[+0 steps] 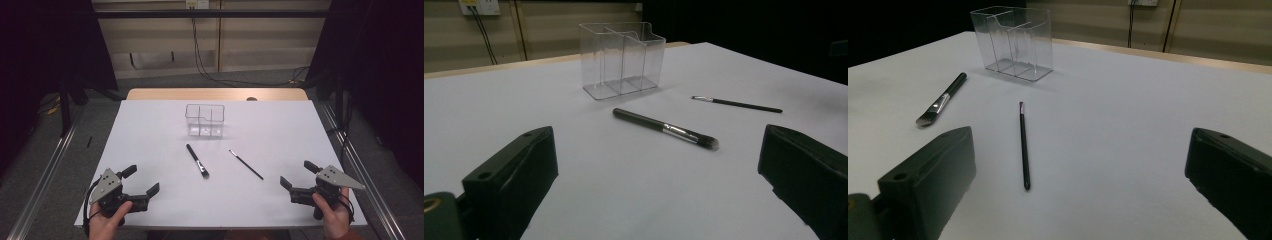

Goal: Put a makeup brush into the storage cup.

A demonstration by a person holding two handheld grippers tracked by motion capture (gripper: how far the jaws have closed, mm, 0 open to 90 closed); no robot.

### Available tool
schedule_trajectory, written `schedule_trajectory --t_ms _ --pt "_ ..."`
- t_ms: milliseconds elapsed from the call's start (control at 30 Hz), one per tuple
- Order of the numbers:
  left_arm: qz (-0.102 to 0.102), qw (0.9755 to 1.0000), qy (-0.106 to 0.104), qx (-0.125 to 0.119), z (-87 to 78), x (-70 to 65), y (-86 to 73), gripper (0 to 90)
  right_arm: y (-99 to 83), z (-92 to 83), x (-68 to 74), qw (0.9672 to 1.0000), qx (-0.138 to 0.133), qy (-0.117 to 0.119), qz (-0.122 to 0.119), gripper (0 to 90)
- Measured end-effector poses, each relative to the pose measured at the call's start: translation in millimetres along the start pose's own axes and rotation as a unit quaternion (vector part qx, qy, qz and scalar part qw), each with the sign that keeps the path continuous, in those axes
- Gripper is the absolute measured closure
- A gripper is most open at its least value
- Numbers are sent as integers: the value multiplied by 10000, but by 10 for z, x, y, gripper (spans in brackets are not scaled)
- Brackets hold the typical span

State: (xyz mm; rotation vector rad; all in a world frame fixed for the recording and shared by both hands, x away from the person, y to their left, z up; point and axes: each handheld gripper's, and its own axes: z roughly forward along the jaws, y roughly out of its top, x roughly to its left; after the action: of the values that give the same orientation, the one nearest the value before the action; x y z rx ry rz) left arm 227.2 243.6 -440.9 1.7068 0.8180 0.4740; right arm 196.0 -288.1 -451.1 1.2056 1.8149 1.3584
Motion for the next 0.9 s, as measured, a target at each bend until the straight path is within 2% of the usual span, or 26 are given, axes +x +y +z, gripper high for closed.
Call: schedule_trajectory --t_ms 400,500,600,800,900 --pt "0 10000 -28 54 -9 -21 -6 26 4 17 11 10000 -4 74 3 0" --pt "72 9999 2 130 -19 -18 7 26 8 17 24 9999 -6 96 -27 0" --pt "15 9999 5 105 -34 -5 9 26 9 3 30 9999 -16 117 -41 0" --pt "-18 9998 -175 99 5 -48 47 25 11 5 54 9998 15 142 -123 0" --pt "31 9997 -211 88 32 -52 85 25 15 4 67 9998 19 142 -153 0"
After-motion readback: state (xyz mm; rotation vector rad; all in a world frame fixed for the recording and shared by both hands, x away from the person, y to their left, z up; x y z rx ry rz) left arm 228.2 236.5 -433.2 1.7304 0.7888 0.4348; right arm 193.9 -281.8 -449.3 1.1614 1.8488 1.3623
